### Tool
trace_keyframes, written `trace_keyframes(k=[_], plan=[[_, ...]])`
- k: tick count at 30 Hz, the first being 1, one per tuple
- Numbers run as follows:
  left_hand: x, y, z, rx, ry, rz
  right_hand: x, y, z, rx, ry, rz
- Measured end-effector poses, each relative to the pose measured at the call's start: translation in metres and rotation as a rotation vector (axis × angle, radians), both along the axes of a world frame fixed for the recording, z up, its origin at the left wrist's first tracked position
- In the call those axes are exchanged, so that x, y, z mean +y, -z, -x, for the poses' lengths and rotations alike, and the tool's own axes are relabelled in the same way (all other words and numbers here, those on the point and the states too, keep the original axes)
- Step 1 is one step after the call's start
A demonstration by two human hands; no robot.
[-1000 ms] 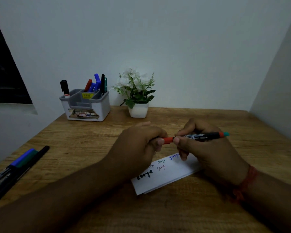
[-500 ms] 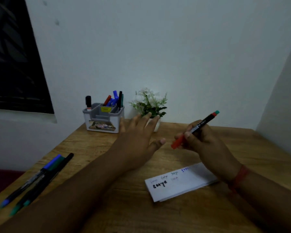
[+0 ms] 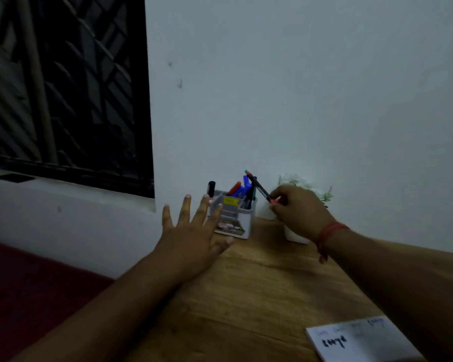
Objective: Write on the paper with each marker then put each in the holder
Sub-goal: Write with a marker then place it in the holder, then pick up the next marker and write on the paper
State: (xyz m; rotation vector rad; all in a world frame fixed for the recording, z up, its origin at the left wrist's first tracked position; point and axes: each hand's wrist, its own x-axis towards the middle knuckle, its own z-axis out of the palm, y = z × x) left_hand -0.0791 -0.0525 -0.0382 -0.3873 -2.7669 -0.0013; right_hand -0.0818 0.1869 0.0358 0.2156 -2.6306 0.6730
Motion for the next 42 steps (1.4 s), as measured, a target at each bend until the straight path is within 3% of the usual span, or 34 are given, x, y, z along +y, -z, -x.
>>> trace_keyframes(k=[4,16,23,29,33,42], plan=[[-0.024,0.014,0.004,-0.036,-0.013,0.004,-0.037,-0.019,0.037,0.104,0.028,-0.063],[-0.046,0.024,0.014,-0.188,0.016,-0.048,-0.108,-0.035,0.109,0.005,-0.081,-0.333],[-0.056,0.023,0.018,-0.334,-0.004,-0.036,-0.117,-0.029,0.121,-0.003,-0.099,-0.364],[-0.077,0.005,0.008,-0.493,0.143,-0.236,-0.098,-0.031,0.09,0.137,-0.104,-0.246],[-0.091,-0.008,0.003,-0.403,0.228,-0.375,-0.077,-0.014,0.04,0.225,-0.185,-0.213],[-0.072,0.001,0.002,-0.308,0.192,-0.204,-0.025,0.018,-0.058,0.07,-0.278,-0.224]])
